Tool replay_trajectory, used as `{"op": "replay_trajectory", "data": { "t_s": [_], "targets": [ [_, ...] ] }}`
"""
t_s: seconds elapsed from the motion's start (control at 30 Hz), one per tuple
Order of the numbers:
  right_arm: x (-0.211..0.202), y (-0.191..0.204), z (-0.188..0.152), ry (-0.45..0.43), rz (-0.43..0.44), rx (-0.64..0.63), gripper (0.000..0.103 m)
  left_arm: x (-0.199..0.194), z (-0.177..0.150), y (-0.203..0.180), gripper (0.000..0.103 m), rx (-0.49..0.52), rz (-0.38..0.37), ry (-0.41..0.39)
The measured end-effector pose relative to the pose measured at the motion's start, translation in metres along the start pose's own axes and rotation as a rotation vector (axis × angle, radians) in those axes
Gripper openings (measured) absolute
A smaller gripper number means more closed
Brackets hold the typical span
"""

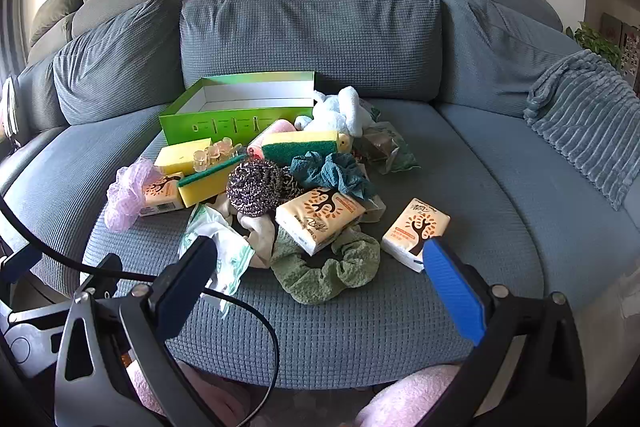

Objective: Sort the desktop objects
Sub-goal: 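Move both tools toward the pile of items beside the green box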

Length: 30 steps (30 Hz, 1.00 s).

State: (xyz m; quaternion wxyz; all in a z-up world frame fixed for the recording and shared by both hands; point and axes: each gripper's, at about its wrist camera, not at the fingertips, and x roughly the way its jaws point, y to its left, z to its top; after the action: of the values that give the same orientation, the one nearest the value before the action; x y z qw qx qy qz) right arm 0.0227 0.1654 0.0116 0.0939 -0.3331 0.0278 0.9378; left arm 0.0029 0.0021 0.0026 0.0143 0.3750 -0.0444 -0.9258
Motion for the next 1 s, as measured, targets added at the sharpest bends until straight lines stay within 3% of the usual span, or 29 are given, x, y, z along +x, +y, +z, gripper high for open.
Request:
{"op": "replay_trajectory", "data": {
  "t_s": [0.47, 1.0],
  "targets": [
    [0.002, 0.001, -0.001, 0.010, 0.017, 0.004, 0.103, 0.003, -0.005, 0.001, 0.103, 0.007, -0.021, 0.010],
    [0.009, 0.001, -0.003, 0.034, 0.081, 0.027, 0.103, 0.014, -0.009, 0.006, 0.103, -0.012, -0.074, 0.076]
  ]
}}
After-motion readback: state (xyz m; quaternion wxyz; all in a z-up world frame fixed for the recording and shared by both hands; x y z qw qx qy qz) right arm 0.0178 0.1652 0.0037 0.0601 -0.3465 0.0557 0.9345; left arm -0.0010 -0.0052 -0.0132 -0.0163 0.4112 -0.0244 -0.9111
